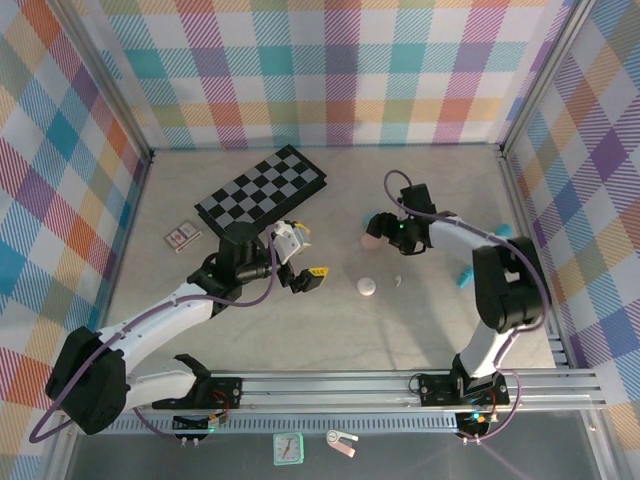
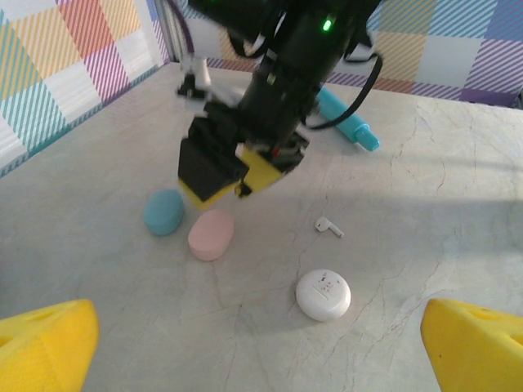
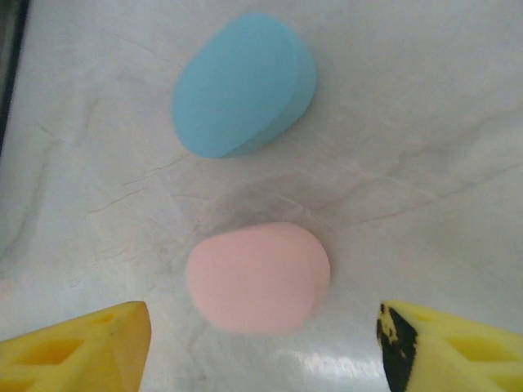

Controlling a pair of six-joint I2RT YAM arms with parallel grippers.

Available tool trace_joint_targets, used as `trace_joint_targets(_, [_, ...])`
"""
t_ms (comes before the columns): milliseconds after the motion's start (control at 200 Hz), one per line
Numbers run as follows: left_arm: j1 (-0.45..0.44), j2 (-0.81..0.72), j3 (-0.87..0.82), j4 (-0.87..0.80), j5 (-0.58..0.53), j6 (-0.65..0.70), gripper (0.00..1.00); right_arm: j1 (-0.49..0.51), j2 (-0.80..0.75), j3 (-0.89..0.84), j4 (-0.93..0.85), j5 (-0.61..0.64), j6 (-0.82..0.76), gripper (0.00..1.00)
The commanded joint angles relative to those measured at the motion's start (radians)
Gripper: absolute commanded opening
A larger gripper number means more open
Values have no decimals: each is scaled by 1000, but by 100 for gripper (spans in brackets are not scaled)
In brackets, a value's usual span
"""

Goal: Insert the wireless bluetooth earbuds into the charging case

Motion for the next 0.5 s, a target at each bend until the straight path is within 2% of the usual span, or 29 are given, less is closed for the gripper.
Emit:
trace_joint_targets(0, [-4, 5, -14, 70, -10, -24, 100, -2, -112, -8, -136, 90, -96, 75])
trace_joint_targets(135, [7, 20, -30, 120, -13, -46, 100, 25, -212, -46, -200, 86, -148, 76])
trace_joint_targets(270, [29, 21, -44, 132, -13, -53, 100, 96, -226, -17, -357, 132, -141, 77])
trace_joint_targets(390, [46, 2, -61, 135, -18, -56, 100, 180, -185, 21, -490, 205, -60, 77])
trace_joint_targets(495, [53, -11, -74, 127, -15, -56, 100, 256, -142, 18, -502, 243, 29, 78])
